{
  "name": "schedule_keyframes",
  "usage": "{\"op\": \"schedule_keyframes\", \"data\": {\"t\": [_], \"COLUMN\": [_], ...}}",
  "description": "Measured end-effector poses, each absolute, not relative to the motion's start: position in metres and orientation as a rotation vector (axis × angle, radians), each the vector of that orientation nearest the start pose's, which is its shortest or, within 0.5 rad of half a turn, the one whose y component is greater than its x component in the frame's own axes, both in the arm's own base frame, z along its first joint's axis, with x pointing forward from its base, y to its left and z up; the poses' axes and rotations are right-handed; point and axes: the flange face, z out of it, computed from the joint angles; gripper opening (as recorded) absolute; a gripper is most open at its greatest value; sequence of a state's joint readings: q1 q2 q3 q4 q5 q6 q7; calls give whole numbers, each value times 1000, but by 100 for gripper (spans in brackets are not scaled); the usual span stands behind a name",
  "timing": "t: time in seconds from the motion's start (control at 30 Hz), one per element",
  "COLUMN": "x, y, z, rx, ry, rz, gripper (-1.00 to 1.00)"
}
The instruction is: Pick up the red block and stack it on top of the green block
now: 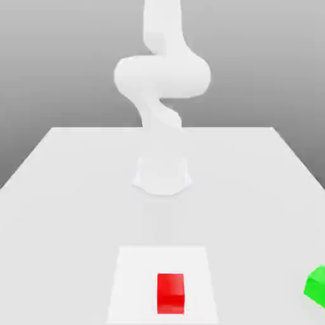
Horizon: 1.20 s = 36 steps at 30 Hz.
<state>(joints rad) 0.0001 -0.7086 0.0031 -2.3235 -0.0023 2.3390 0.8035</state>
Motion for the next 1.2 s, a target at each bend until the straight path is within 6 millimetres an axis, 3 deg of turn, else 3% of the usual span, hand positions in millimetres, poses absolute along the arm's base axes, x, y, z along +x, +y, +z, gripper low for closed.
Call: {"op": "schedule_keyframes", "data": {"t": [0.2, 0.4, 0.57, 0.8, 0.93, 0.97, 1.2], "x": [446, 480, 484, 460, 457, 457, 457], "y": [5, 8, 11, 15, 15, 15, 15], "z": [560, 442, 342, 211, 160, 150, 149], "rx": [-2624, -2736, -2814, -2894, -2898, -2898, -2899], "ry": [1107, 1151, 1180, 1209, 1211, 1211, 1211], "rz": [-727, -497, -295, -20, -1, 0, 0], "gripper": [0, 0, 0, 0, 0, -100, -100]}}
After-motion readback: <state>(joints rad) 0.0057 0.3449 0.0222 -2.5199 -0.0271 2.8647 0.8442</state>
